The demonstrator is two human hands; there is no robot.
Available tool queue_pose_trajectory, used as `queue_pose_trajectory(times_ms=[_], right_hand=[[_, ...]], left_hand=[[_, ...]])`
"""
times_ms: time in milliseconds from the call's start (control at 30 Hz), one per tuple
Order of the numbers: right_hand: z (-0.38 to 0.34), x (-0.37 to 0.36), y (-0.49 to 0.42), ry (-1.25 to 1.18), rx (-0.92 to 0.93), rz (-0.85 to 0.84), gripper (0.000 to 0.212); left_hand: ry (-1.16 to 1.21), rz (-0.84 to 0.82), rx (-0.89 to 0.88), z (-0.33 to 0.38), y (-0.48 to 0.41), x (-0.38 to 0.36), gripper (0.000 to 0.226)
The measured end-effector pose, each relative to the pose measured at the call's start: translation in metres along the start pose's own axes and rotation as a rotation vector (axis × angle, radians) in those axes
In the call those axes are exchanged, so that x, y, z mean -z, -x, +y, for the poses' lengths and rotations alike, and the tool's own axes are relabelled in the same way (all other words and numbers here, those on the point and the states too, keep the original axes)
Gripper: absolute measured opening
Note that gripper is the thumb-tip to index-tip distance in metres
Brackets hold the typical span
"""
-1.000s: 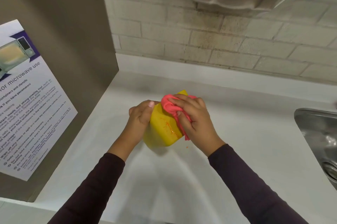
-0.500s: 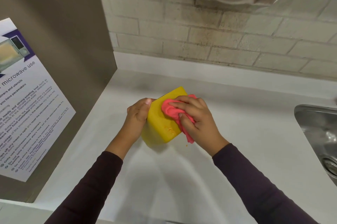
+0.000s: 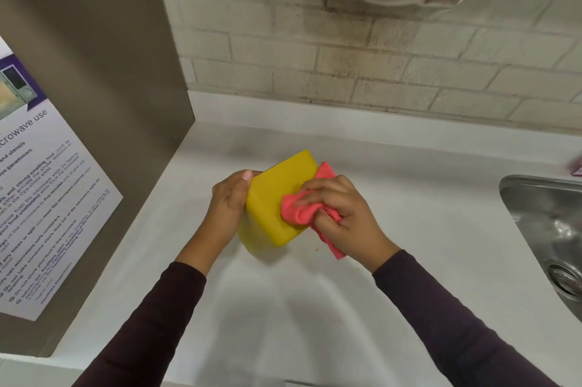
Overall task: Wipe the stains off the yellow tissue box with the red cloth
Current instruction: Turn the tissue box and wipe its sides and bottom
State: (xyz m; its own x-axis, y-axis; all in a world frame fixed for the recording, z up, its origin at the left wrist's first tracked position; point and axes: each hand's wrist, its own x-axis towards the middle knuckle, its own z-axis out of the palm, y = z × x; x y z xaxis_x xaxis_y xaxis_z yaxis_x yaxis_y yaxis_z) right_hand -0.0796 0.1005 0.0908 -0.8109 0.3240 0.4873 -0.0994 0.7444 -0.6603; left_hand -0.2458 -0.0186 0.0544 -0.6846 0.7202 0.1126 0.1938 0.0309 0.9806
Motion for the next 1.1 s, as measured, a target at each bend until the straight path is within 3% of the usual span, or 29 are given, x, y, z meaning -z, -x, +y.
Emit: queue_pose_trajectory(times_ms=[200,467,533,633,700,767,867,967,1033,1100], right_hand=[[-0.012,-0.019,-0.004,0.012,0.008,0.037,0.033],[0.01,0.001,0.041,0.11,0.1,-0.126,0.023],[0.022,0.005,0.052,0.092,-0.064,0.018,0.021],[0.032,-0.004,0.068,-0.385,-0.647,0.221,0.03],[0.033,-0.016,0.073,-0.7,-0.929,0.185,0.022],[0.027,-0.026,0.072,-0.894,-1.052,0.132,0.014],[0.013,-0.04,0.064,-0.993,-1.001,0.12,0.011],[-0.002,-0.051,0.056,-0.846,-0.857,0.041,0.017],[-0.01,-0.061,0.05,-0.709,-0.729,-0.019,0.024],[-0.02,-0.07,0.046,-0.581,-0.581,-0.061,0.032]], left_hand=[[0.046,0.009,-0.014,-0.004,-0.002,0.0,0.045],[0.022,-0.016,-0.02,0.001,0.0,0.0,0.044],[0.048,0.002,0.012,0.001,0.0,0.004,0.046],[0.08,0.0,0.042,-0.002,0.004,0.012,0.048],[0.087,-0.047,0.047,-0.004,0.01,0.016,0.044],[0.094,-0.134,0.04,-0.005,0.018,0.025,0.039],[0.061,-0.319,0.079,0.006,0.029,0.056,0.042],[-0.027,-0.5,0.218,0.029,0.033,0.087,0.058],[-0.091,-0.467,0.343,0.044,0.035,0.1,0.063],[-0.167,-0.393,0.471,0.052,0.037,0.109,0.088]])
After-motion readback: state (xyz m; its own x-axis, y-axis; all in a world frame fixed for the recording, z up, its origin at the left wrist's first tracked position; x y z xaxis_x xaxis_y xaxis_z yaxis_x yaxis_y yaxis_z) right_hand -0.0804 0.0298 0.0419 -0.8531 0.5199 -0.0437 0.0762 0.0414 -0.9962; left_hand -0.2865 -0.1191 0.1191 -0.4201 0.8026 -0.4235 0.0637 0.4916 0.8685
